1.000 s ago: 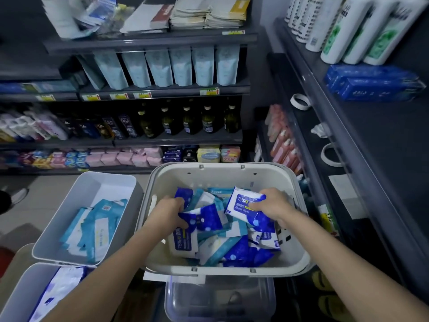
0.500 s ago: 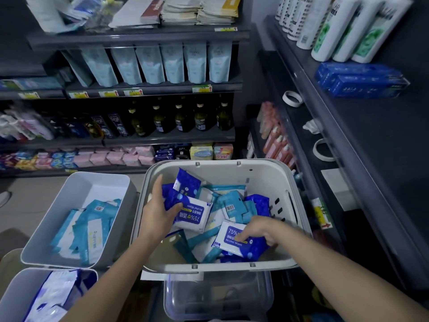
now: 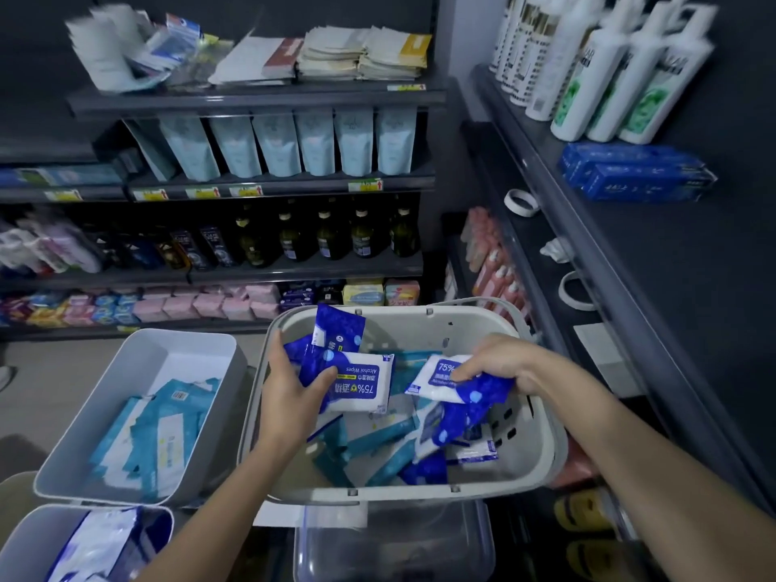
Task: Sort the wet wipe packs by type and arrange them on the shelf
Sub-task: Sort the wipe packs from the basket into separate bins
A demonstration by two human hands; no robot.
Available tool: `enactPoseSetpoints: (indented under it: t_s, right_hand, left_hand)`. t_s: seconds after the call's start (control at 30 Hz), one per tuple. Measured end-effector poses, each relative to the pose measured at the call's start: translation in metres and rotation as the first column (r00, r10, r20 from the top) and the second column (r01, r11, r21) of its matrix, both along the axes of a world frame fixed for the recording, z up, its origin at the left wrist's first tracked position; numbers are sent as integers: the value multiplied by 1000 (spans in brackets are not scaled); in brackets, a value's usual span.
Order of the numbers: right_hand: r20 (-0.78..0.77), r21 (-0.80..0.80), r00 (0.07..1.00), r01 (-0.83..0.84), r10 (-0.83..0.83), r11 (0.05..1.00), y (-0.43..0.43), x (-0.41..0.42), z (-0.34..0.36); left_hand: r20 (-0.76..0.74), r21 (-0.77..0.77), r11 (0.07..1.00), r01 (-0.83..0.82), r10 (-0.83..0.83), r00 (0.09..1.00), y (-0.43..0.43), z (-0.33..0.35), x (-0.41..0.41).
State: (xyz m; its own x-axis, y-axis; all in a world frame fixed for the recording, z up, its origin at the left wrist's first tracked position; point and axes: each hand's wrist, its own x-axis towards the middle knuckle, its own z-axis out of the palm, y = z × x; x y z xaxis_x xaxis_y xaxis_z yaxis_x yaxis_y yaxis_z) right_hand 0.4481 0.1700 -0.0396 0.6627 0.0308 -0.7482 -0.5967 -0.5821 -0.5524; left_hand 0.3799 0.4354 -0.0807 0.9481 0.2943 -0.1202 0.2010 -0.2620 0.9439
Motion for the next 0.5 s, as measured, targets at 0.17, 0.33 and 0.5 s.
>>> enactPoseSetpoints:
  t_s: [0.17, 0.33, 0.5]
  right_hand:
    - [203, 208, 976, 39, -82, 977, 12, -3, 35]
    - [345, 284, 929, 30, -132, 958, 8, -3, 57]
    - [343, 510, 887, 99, -308, 854, 4, 3, 63]
  left_hand:
    - [-2, -69, 990, -122, 122, 993, -8, 10, 4]
    - [-55, -104, 965, -242, 237, 970, -5, 18, 6]
    - [-122, -166, 946, -280, 262, 957, -5, 12, 3]
